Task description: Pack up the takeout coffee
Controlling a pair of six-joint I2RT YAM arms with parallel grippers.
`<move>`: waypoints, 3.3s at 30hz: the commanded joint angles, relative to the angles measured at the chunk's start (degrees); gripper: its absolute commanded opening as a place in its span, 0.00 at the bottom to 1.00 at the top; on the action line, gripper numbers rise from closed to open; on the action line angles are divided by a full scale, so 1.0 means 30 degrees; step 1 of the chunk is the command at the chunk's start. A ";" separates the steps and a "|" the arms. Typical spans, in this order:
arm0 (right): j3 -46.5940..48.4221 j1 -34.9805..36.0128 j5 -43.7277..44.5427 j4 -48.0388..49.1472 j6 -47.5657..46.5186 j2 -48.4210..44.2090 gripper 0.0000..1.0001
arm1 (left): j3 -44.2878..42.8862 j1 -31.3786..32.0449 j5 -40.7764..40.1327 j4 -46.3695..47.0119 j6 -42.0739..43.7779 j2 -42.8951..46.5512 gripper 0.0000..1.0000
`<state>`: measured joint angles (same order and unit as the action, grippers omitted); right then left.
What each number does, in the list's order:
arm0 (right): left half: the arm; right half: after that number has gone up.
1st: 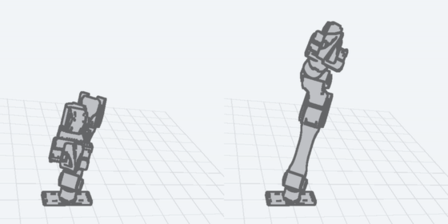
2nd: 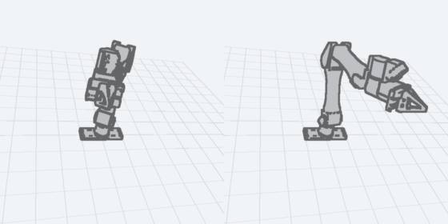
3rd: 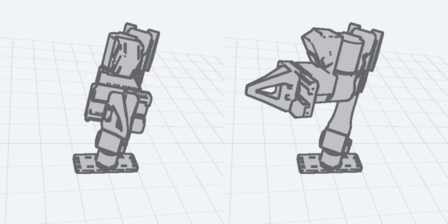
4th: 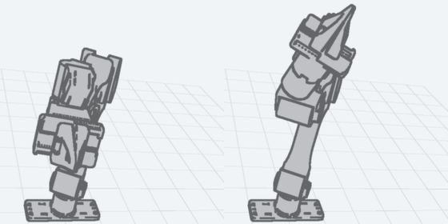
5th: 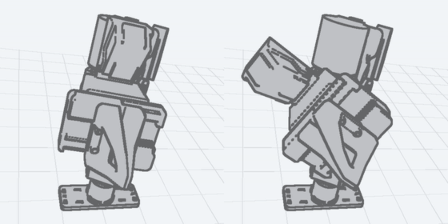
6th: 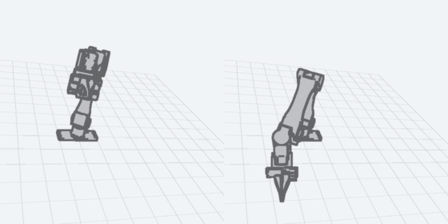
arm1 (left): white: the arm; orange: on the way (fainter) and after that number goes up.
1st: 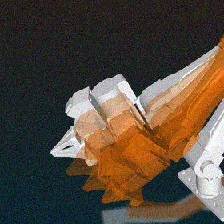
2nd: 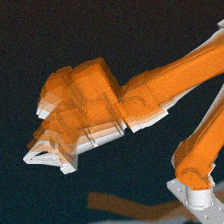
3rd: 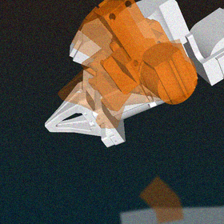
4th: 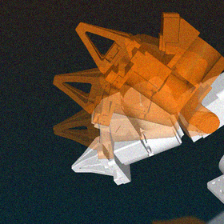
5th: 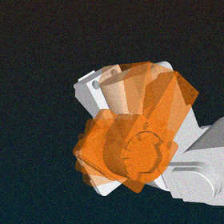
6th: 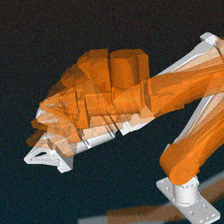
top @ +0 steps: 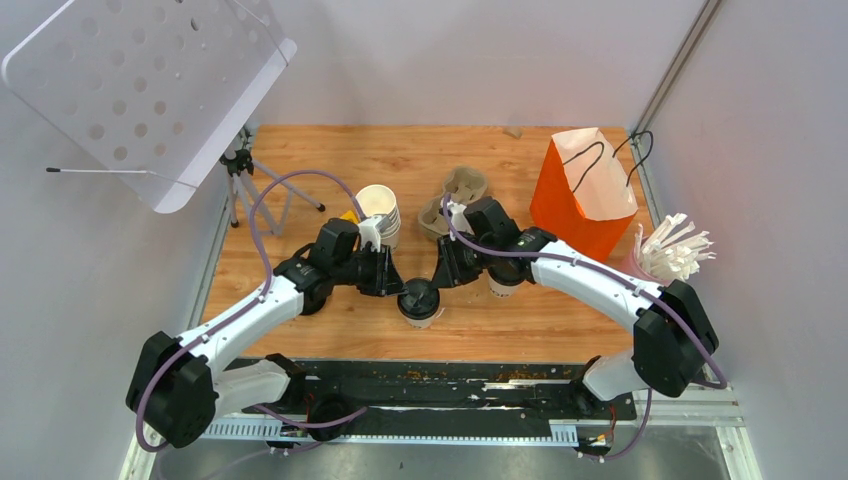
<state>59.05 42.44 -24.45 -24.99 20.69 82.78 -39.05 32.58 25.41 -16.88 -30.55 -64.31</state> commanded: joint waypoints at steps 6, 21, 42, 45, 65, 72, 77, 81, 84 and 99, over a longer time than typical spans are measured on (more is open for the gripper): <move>0.0703 -0.0051 -0.0433 0.0125 -0.0252 -0.0053 0.24 | 0.0517 0.0039 -0.0702 -0.1376 0.0754 -0.0765 0.31; -0.1135 -0.0051 -0.0316 0.1175 0.0323 0.0195 0.11 | 0.0479 0.0028 -0.1434 -0.2265 0.0824 -0.0700 0.32; -0.5615 -0.0053 0.0723 0.3497 0.0999 -0.0032 0.11 | 0.2165 0.0047 -0.2548 -0.2977 -0.1008 0.0122 0.29; -0.5132 -0.0053 0.0601 0.3259 0.0935 -0.0286 0.12 | 0.2230 0.0050 -0.2011 -0.2853 -0.1405 0.0761 0.29; 0.1160 0.1245 0.3417 -0.2020 -0.0110 -0.2069 0.62 | 0.1065 0.0176 -0.0313 -0.0885 -0.4671 0.3980 0.62; 0.2676 0.3214 0.6079 -0.3293 -0.0416 -0.1550 0.80 | 0.0375 0.0113 -0.2013 -0.2815 -0.4007 0.5100 0.63; 0.3596 0.4232 0.6888 -0.3732 -0.0289 -0.0614 0.64 | 0.1130 -0.0256 -0.2212 -0.2890 -0.4589 0.6036 0.52; 0.4184 0.4693 0.6914 -0.3816 -0.0166 0.0070 0.43 | 0.2007 -0.0765 -0.1302 -0.1827 -0.5629 0.6306 0.45; 0.4177 0.4799 0.6132 -0.3168 0.0097 0.0128 0.26 | 0.2116 -0.0992 -0.1326 -0.2065 -0.5532 0.6367 0.42; 0.3665 0.4781 0.3807 -0.1102 0.0930 0.1700 0.12 | 0.3100 -0.1454 -0.0818 -0.1172 -0.5234 0.6223 0.40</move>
<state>69.38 56.51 -11.73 -31.48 22.44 86.76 -30.70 28.73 22.04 -22.98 -46.19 -45.80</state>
